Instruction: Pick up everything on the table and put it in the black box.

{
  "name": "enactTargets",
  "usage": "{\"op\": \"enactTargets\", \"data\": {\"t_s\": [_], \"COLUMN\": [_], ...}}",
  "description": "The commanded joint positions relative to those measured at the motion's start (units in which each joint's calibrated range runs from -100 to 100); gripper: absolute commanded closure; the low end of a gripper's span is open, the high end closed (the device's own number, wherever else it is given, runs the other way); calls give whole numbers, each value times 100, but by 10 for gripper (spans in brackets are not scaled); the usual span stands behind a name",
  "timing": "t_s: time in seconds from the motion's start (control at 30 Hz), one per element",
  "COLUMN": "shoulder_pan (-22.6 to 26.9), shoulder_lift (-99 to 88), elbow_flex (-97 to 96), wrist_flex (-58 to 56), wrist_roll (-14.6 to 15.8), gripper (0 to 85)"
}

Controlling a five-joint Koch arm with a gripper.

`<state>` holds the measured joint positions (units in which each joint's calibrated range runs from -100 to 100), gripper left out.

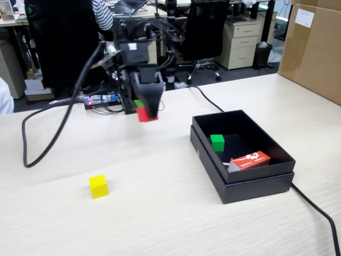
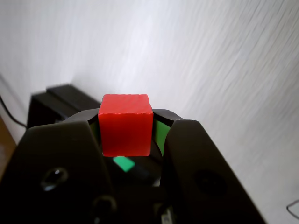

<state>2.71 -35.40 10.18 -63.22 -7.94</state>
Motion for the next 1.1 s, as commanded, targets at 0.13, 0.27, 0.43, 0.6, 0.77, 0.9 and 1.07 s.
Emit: {"op": "enactTargets", "data": {"t_s": [0.13, 0.27, 0.43, 0.6, 0.77, 0.9, 1.07], "shoulder_pan": [1265, 1538, 1553, 1524, 1475, 1455, 1451], "shoulder_lift": [609, 2089, 3018, 3615, 3913, 4120, 4108], "elbow_flex": [1285, 2164, 2527, 2554, 2554, 2536, 2482], "wrist_flex": [-369, -464, -464, -464, -464, -473, -473], "wrist_roll": [869, 1187, 1275, 1358, 1397, 1411, 1407], "gripper": [843, 843, 843, 842, 839, 757, 481]}}
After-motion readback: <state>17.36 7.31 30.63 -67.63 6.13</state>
